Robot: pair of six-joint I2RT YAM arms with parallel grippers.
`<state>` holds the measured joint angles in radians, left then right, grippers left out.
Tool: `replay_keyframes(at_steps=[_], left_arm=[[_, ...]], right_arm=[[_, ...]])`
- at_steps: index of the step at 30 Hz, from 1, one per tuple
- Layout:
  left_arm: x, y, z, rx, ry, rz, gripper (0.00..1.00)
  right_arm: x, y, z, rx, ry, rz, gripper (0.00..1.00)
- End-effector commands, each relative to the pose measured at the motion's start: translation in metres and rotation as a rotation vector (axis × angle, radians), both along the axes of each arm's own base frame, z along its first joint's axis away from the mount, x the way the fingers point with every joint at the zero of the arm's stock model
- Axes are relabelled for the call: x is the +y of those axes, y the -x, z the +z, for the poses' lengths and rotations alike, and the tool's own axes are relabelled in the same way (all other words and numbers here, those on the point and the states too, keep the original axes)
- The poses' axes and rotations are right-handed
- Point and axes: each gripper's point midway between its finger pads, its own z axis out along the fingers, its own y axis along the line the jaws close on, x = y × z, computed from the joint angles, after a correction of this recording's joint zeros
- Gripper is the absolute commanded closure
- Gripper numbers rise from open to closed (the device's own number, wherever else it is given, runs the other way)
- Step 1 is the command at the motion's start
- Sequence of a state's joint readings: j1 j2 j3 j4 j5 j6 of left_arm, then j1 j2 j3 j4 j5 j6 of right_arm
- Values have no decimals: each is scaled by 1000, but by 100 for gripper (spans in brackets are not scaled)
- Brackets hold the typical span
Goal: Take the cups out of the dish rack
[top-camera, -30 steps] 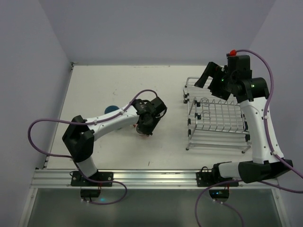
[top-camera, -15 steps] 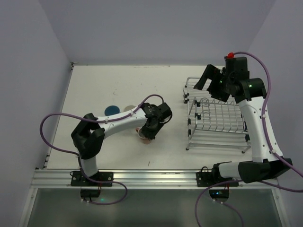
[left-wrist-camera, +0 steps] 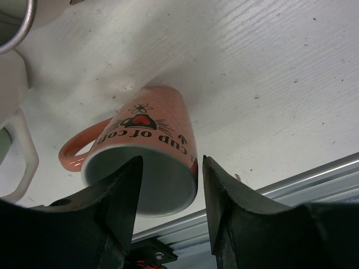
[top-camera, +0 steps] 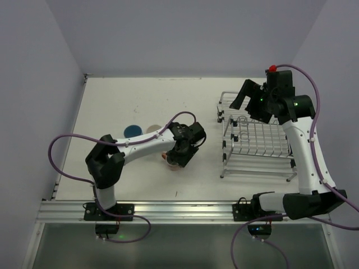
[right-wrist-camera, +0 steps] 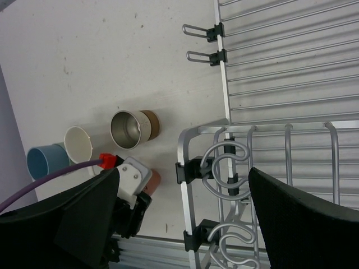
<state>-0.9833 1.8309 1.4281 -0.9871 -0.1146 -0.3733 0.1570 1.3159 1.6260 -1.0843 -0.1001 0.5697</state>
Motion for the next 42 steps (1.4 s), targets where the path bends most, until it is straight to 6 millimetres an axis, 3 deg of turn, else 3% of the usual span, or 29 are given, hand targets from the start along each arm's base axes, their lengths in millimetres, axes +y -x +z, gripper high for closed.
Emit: replay_keyframes(at_steps=[1,4,7,10,13,18,22,31,35,36,37,42], left_arm=[[-3,-8,20,-68,16,3,47],[-3,-11,30,-105,31,16,39],[-2,-17,43,-150,46,38,25],[-1,-23,55,-196,66,57,9],[-4,-28,67,-232,93,68,0],[-4,-33,85,-284,131,85,0],[-9,-32,114,-329,235,91,0],[-18,-14,169,-365,461,60,0],[-18,0,187,-365,577,70,0],[-15,3,180,-355,584,75,0],[-17,7,195,-373,666,77,0],[2,22,200,-393,776,119,0]], right_arm=[[0,5,13,-62,-1,21,1],[-2,9,12,-62,7,17,1],[-3,12,18,-94,11,29,1],[-2,16,30,-149,7,48,1],[0,23,43,-202,-5,72,1],[2,40,39,-204,-20,91,1],[0,61,38,-226,-30,99,1],[1,106,34,-288,-56,140,1],[2,125,21,-286,-84,150,1],[1,134,22,-317,-90,149,1],[3,136,13,-307,-101,150,1],[2,162,-5,-369,-135,149,1]])
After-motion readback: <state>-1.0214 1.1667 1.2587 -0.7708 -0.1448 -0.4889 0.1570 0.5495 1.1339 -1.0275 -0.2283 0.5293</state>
